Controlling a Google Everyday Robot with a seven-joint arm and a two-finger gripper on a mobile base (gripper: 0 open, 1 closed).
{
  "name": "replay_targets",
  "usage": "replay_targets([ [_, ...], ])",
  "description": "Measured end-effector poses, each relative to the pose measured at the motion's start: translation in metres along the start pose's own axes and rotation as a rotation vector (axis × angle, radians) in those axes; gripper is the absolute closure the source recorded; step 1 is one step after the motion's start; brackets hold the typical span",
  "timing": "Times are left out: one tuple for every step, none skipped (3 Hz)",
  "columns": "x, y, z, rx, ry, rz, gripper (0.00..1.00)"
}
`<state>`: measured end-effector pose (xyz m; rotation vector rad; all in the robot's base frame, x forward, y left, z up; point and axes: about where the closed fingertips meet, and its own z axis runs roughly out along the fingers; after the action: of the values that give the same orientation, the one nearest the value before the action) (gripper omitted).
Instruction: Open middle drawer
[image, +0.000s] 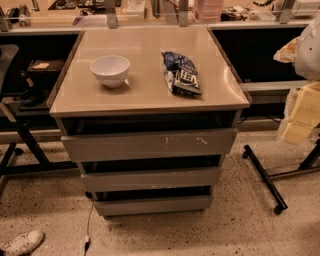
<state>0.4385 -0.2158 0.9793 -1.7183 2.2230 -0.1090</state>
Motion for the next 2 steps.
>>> replay_targets([
  [0.0, 0.0, 0.0, 0.0, 0.0, 0.0, 0.0],
  [-0.003, 0.008, 0.014, -0.013, -0.013, 0.005, 0.0],
])
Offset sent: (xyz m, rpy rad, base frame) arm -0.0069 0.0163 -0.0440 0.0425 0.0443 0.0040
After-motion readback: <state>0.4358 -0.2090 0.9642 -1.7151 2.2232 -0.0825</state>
